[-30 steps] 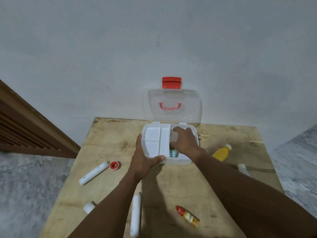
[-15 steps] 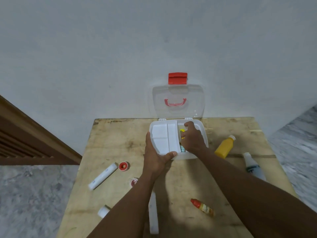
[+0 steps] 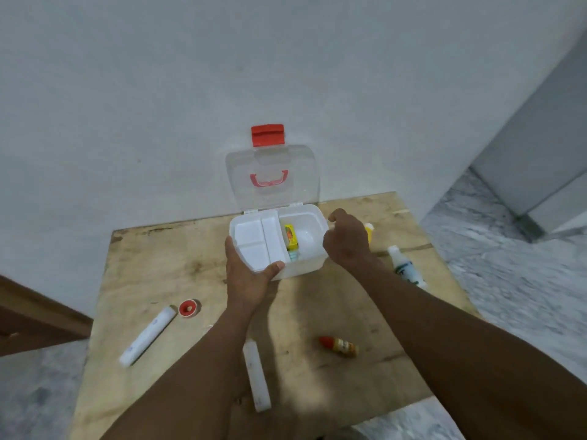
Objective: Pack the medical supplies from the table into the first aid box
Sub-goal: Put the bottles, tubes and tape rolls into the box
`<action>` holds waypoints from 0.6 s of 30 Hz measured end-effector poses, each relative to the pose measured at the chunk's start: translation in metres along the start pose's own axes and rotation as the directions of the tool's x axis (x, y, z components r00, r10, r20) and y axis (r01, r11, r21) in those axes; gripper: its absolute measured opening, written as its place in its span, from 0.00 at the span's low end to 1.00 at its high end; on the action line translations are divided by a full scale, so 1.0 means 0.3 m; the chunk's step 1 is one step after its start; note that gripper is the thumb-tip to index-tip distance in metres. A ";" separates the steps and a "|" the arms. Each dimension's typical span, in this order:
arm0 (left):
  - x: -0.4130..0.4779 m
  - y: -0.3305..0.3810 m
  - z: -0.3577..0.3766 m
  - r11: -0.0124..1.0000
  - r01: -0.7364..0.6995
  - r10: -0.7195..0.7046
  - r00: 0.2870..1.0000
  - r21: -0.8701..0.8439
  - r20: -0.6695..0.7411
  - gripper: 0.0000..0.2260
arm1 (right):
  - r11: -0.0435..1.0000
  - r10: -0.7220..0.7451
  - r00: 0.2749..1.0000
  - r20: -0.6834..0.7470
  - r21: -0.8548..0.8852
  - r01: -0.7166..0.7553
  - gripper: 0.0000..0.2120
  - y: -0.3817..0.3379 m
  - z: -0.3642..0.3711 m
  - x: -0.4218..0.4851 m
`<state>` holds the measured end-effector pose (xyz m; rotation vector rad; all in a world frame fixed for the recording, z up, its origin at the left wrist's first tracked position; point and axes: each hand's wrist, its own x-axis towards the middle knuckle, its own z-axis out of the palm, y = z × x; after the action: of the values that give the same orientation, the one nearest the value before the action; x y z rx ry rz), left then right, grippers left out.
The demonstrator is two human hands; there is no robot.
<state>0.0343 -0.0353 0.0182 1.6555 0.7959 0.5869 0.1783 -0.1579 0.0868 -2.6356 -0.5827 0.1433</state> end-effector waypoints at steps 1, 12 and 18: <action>0.001 -0.004 0.000 1.000 0.011 -0.011 1.000 0.005 -0.001 0.44 | 1.000 0.021 1.000 -0.006 -0.012 -0.021 0.17 0.021 -0.011 -0.001; -0.005 0.005 -0.015 0.993 0.111 -0.113 0.993 0.049 0.045 0.47 | 0.979 0.200 0.970 0.139 -0.072 -0.191 0.15 0.236 -0.070 0.094; -0.003 0.014 0.008 0.991 0.097 -0.100 0.995 0.090 0.028 0.43 | 0.978 0.204 0.952 0.226 -0.088 -0.189 0.18 0.312 -0.055 0.200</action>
<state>0.0362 -0.0380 0.0218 1.6913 0.8855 0.4608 0.2712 -0.2156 0.0604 -2.7571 -0.4019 0.5101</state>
